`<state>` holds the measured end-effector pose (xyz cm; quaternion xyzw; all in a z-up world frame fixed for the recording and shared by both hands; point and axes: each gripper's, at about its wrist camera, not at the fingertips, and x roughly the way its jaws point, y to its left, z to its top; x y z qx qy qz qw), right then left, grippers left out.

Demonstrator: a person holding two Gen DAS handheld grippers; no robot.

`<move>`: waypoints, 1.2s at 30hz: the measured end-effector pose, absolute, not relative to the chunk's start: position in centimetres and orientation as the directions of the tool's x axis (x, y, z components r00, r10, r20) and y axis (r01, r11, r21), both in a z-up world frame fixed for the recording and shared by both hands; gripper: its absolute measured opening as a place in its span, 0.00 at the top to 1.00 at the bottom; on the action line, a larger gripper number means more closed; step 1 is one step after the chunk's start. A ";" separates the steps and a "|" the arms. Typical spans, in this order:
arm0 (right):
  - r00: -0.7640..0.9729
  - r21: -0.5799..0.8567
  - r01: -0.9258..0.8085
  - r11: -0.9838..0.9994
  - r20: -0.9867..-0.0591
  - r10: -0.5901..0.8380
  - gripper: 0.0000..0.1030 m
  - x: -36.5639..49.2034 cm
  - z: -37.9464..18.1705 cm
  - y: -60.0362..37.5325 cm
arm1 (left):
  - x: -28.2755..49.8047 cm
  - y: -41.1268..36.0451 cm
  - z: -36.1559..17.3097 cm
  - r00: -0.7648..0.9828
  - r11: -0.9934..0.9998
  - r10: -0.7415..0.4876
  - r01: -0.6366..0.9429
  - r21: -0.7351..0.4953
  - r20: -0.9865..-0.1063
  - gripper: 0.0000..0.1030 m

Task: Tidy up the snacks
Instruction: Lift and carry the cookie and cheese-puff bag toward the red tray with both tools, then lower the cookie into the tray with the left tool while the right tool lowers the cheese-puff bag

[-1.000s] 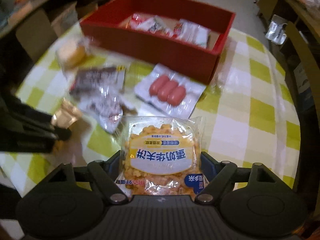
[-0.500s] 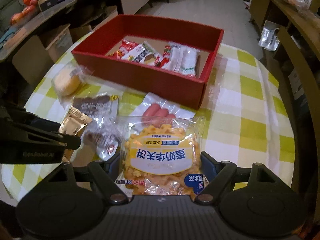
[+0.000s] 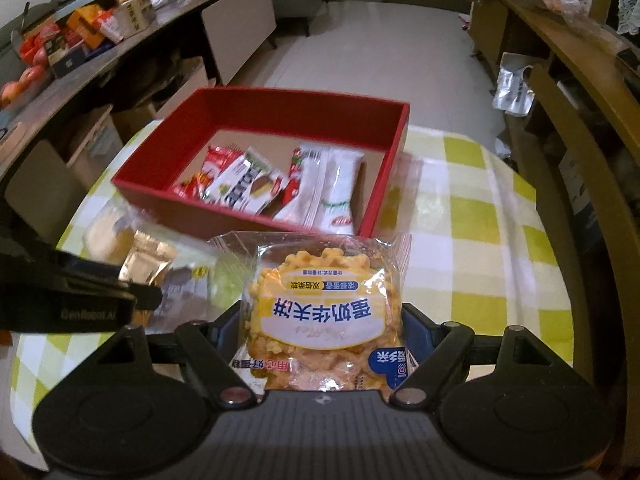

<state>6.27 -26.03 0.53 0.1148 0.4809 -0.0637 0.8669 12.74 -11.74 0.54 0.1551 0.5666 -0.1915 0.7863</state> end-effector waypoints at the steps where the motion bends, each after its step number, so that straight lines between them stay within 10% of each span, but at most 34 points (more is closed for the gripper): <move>1: 0.533 0.142 0.225 0.964 -0.846 0.000 0.18 6.5 0.6 -26.2 | 13.0 -11.9 0.5 0.285 0.879 -0.123 0.477 0.029 -0.951 0.55; 36: 0.572 0.167 0.254 0.953 -0.820 -0.009 0.18 14.7 0.1 -28.1 | 20.7 -14.8 1.8 0.345 0.907 -0.147 0.421 0.013 -0.927 0.55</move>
